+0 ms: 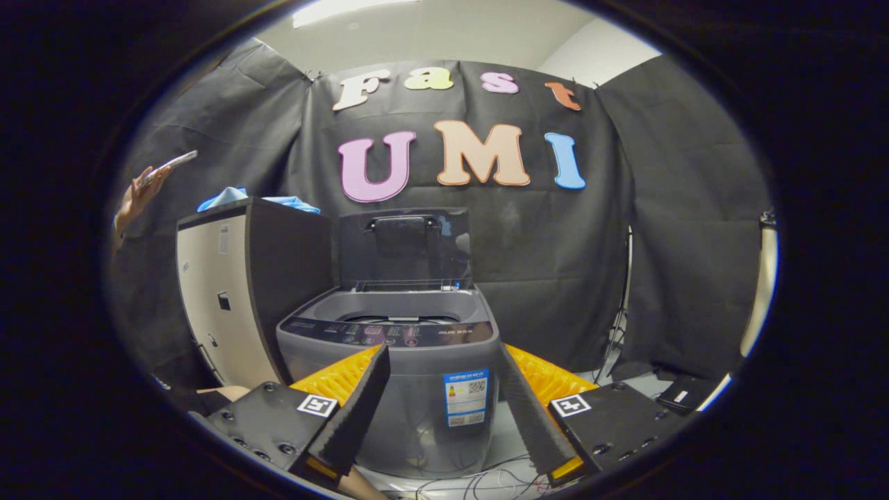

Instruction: Put the clothes into the washing machine and then close the washing machine lid.

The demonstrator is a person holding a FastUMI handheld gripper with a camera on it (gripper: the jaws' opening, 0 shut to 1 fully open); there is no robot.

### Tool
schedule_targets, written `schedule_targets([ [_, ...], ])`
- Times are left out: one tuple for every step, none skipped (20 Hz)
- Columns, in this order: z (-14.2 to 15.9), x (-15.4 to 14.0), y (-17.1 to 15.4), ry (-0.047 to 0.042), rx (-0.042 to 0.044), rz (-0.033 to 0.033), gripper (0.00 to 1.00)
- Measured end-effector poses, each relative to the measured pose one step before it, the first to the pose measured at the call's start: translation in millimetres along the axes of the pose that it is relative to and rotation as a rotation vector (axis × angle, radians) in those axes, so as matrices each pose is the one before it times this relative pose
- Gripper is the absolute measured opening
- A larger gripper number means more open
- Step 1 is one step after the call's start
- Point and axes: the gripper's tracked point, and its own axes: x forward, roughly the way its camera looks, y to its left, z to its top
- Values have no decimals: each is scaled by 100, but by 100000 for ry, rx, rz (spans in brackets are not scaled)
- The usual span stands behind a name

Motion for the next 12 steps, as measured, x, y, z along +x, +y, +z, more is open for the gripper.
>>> schedule_targets([
  [-92, -65, -1, -14, -102, -15, 96],
  [74, -6, -9, -21, -53, 2, 96],
  [14, -62, 22, -76, -58, -15, 96],
  [79, -18, 44, -70, -227, 12, 96],
  [-75, 59, 65, -72, -347, 11, 96],
  [53, -59, 35, -148, -322, 16, 96],
  [-19, -27, 4, -155, -256, 8, 96],
  [67, 8, 27, -94, -210, 15, 96],
  [-22, -21, 25, -98, -24, 149, 96],
  [7, 48, 305, 252, 581, 960, 96],
  [-144, 10, 229, 98, -93, 639, 96],
  [275, 75, 27, -534, 89, -304, 96],
])
